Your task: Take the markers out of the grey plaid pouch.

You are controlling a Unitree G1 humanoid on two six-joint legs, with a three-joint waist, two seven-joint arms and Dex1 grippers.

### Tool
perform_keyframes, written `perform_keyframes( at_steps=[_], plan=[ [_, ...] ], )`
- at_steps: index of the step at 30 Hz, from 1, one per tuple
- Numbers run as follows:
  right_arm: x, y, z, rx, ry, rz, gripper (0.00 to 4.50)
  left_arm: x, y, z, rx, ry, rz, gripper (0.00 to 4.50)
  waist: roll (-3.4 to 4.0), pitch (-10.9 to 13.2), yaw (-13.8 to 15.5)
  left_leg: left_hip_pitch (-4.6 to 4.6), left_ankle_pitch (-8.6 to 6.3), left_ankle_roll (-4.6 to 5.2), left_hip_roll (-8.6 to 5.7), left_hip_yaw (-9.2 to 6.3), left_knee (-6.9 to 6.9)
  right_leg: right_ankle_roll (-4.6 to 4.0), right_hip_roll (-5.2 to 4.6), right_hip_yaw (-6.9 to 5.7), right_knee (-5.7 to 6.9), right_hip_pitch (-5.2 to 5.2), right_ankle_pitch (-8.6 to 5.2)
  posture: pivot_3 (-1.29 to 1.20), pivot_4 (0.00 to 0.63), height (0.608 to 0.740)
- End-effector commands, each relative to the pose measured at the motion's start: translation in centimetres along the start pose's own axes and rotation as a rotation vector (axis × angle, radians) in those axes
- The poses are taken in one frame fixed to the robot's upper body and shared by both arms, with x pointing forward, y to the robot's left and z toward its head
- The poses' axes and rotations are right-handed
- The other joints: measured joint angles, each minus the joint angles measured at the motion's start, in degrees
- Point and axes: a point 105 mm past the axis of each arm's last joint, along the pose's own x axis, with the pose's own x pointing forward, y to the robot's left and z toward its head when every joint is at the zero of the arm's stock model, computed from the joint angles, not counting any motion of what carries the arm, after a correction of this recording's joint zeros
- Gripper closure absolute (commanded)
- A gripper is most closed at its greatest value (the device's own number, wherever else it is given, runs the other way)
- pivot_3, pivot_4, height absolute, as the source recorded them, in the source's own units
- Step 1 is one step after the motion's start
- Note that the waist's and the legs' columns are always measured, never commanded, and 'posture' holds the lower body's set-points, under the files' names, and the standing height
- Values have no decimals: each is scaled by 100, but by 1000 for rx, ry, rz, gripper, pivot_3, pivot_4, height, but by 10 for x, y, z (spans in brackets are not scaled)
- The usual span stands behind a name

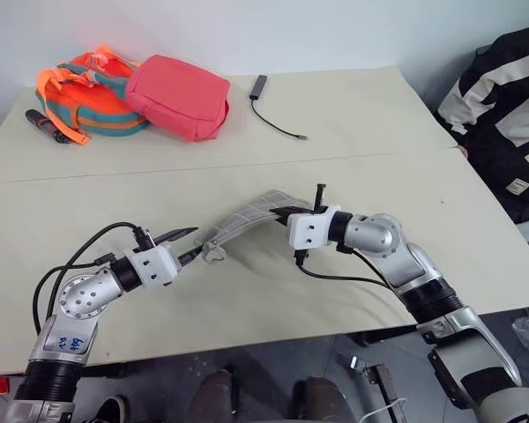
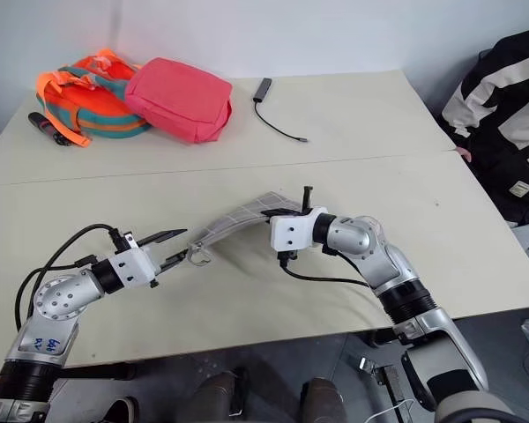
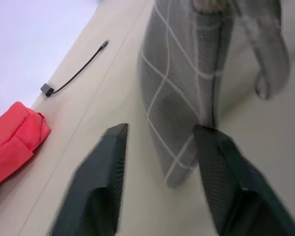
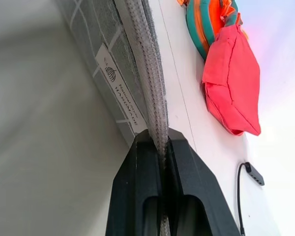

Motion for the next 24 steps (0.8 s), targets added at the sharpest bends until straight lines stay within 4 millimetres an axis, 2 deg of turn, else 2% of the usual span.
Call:
perform_keyframes(
  at_steps=[1, 8, 12, 16, 20, 24],
  plan=[
    [-1, -10, 11, -11, -41, -33, 4500, -6, 3, 11, 18, -29, -4, 2704, 0, 0, -2, 0, 0, 0, 0, 0, 0, 0, 0, 0, 0, 0, 0, 0, 150, 740],
    [-1, -10, 11, -7, -40, -33, 4500, -24, 5, 6, 18, 8, 6, 2704, 0, 0, -6, 2, 0, 0, 0, 0, 0, 0, 0, 0, -2, 1, 0, 0, 150, 740],
    [-1, -10, 10, -5, -39, -32, 4500, -29, -2, 6, 28, 14, -23, 2704, 1, 0, 1, 2, -1, 1, 0, 0, 0, 0, -1, 0, -7, 2, 0, 0, 150, 740],
    [1, -10, 11, -2, -44, -28, 4500, -21, 0, 9, -12, -9, 23, 2704, 1, 1, 5, 2, -2, 2, 0, -1, 0, 0, -1, 0, -6, 3, 0, 0, 150, 740],
    [2, -10, 11, -1, -46, -25, 4500, -7, -4, 11, 12, -28, -12, 2704, 2, 1, 4, 2, -2, 2, -1, -1, 3, 0, -1, 0, -5, 4, 0, 0, 150, 740],
    [1, -11, 12, 3, -45, -31, 4500, -2, -4, 10, 3, -35, -22, 2704, 1, 1, -1, 2, -2, 2, -1, -1, 1, 0, 0, -1, -3, 4, 0, 0, 150, 740]
  ],
)
